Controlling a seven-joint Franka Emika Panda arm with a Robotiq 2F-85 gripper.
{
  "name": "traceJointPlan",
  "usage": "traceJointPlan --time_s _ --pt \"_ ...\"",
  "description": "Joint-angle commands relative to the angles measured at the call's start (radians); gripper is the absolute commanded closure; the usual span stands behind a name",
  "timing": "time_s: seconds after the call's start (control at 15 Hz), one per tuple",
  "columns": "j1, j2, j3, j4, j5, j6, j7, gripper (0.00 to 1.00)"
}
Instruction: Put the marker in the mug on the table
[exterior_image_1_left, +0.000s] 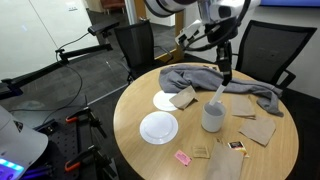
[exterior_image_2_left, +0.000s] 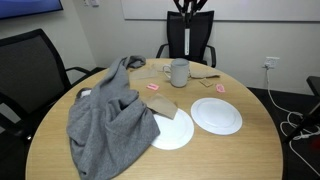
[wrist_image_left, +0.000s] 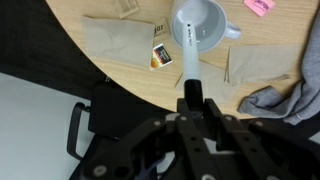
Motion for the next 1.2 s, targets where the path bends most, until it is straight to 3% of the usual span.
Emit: traceJointPlan --time_s 0.0,0.2,0.4,0.6,1.13 --pt "-0.002 -0.187 0.004 -0.135 -0.11 0.0 -0.118 0.95" --pt "-0.034 -0.277 0.048 -0.19 -0.121 -0.006 -0.294 0.95" --pt "-0.063 -0.338 0.099 -0.231 -0.049 -0.03 -0.501 0.95" --pt "-0.081 -0.367 0.139 -0.253 -0.01 -0.089 -0.681 0.95" --pt "-0.088 -0.389 0.197 -0.317 -0.047 -0.21 -1.043 0.95"
